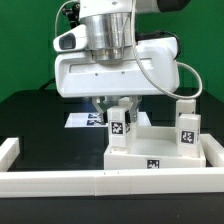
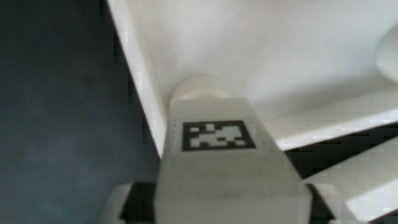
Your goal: Assemble square table
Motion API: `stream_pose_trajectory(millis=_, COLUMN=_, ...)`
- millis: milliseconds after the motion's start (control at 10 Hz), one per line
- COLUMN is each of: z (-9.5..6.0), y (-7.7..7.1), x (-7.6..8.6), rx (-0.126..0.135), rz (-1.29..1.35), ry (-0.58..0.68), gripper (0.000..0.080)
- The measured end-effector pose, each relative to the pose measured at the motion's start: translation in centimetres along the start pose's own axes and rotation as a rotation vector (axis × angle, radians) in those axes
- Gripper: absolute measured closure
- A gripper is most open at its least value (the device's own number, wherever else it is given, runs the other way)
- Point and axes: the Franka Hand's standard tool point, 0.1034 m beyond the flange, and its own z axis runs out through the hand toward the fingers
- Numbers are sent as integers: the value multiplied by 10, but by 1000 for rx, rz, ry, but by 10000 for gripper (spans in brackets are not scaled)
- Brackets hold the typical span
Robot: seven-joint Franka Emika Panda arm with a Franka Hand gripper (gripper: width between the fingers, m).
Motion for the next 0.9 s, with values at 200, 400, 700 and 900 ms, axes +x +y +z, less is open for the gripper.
stream_pose_trajectory(millis=200, z=1, y=-5, x=-2, rx=2, rz=239, ry=1, gripper=508)
stream_pose_trajectory(millis=400, z=2, y=-9, x=-5, rx=8, rz=461, ry=-2, gripper=508)
stream_pose_trajectory(millis=700, z=3, y=-11, x=-6, rx=11, rz=643, ry=-4, gripper=508)
stream_pose_trajectory(millis=900, z=3, y=-12, x=-7, rx=14, rz=668, ry=-8, gripper=311)
